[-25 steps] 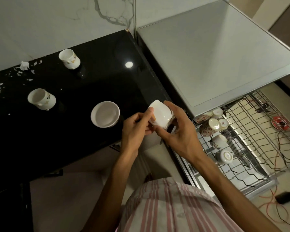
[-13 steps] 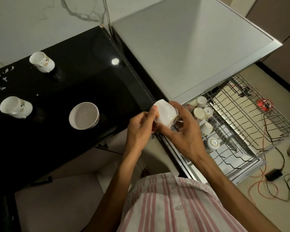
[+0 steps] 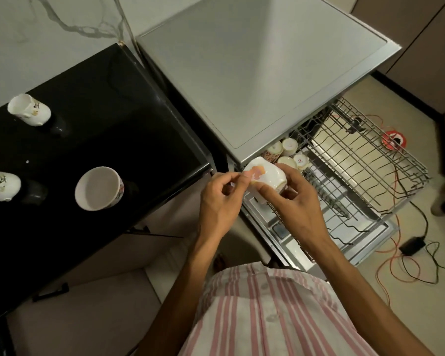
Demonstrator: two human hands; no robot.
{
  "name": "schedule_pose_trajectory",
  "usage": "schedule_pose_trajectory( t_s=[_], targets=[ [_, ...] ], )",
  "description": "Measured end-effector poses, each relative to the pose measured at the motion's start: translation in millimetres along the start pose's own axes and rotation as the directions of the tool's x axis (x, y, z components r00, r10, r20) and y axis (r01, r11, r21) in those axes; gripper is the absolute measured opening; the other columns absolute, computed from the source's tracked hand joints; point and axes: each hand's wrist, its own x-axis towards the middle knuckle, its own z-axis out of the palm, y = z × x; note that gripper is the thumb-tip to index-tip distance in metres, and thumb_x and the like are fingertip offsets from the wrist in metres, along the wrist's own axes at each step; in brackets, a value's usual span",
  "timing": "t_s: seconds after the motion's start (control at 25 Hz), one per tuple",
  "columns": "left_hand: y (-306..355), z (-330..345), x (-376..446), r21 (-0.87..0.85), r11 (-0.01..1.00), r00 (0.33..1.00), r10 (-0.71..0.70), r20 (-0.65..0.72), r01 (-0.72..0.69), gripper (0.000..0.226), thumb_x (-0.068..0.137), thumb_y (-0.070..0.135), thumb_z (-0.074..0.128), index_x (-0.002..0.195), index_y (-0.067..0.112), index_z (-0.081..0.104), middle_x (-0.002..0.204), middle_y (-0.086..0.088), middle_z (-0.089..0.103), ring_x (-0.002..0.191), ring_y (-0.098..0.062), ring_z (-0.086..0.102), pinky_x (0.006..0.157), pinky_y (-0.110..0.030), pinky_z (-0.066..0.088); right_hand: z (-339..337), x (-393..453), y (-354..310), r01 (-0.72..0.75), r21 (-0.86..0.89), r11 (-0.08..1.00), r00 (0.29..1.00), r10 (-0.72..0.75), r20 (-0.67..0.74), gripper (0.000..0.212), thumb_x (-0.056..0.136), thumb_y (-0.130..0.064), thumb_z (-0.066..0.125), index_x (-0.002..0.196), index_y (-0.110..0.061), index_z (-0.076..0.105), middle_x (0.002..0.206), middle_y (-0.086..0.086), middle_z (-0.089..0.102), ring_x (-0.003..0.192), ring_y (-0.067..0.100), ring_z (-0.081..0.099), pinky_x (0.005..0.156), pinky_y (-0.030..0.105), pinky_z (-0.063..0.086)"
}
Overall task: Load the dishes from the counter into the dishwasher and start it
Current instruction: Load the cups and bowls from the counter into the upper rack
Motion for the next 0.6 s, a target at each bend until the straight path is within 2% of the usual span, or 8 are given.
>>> schedule_pose_trajectory(
  t_s=[0.16, 0.28, 0.4, 0.48, 0.6],
  targets=[
    [9.2, 20.2, -0.5, -0.169, 0.978, 0.986, -0.104, 0.131, 0.125, 0.027, 0.095, 0.039, 0.058, 0.103, 0.018, 0.072, 0.099, 0.004, 0.072, 0.095, -0.009, 0.069, 0.078, -0.025, 0.058, -18.8, 3.5, 8.5, -0.026, -0.042, 0.999, 1.0, 0.026, -0.002, 0.051, 0.083, -0.051, 0.07, 0.128, -0.031, 0.056, 0.112, -0.011, 0.066, 0.098, 0.005, 0.065, 0.083, 0.04, 0.058],
    [16.5, 38.9, 1.5, -0.256, 0.941, 0.966, -0.176, 0.189, 0.221, 0.03, 0.097, 0.036, 0.054, 0.111, 0.014, 0.069, 0.108, -0.003, 0.071, 0.098, -0.013, 0.07, 0.079, -0.024, 0.057, -35.8, 5.2, 14.1, -0.019, -0.096, 0.995, 0.998, 0.024, 0.051, 0.065, 0.078, -0.062, 0.067, 0.133, -0.034, 0.048, 0.115, -0.015, 0.062, 0.1, 0.005, 0.064, 0.08, 0.04, 0.059],
    [22.0, 59.5, 3.6, -0.358, 0.869, 0.936, -0.281, 0.21, 0.341, 0.022, 0.098, 0.035, 0.053, 0.106, 0.022, 0.069, 0.109, -0.003, 0.072, 0.098, -0.015, 0.07, 0.076, -0.023, 0.057, -54.9, 5.4, 20.2, 0.037, -0.142, 0.989, 0.992, -0.019, 0.125, 0.073, 0.079, -0.046, 0.076, 0.141, -0.033, 0.04, 0.119, -0.016, 0.058, 0.098, 0.004, 0.063, 0.08, 0.028, 0.058],
    [22.6, 71.8, 7.2, -0.417, 0.805, 0.905, -0.353, 0.236, 0.422, 0.026, 0.098, 0.035, 0.053, 0.111, 0.017, 0.067, 0.109, -0.007, 0.072, 0.1, -0.019, 0.07, 0.075, -0.025, 0.058, -67.5, 6.9, 26.1, 0.096, -0.221, 0.971, 0.986, -0.062, 0.157, 0.08, 0.079, -0.039, 0.078, 0.146, -0.031, 0.035, 0.127, -0.014, 0.055, 0.104, 0.002, 0.06, 0.084, 0.018, 0.053],
    [22.1, 94.1, 11.6, -0.429, 0.733, 0.848, -0.424, 0.318, 0.528, 0.035, 0.099, 0.036, 0.049, 0.118, 0.01, 0.063, 0.107, -0.011, 0.073, 0.095, -0.019, 0.071, 0.067, -0.024, 0.056, -87.2, 12.5, 40.0, 0.168, -0.306, 0.937, 0.976, -0.116, 0.183, 0.086, 0.08, -0.034, 0.079, 0.15, -0.025, 0.03, 0.139, -0.015, 0.045, 0.119, 0.002, 0.05, 0.095, 0.017, 0.046]
  ],
)
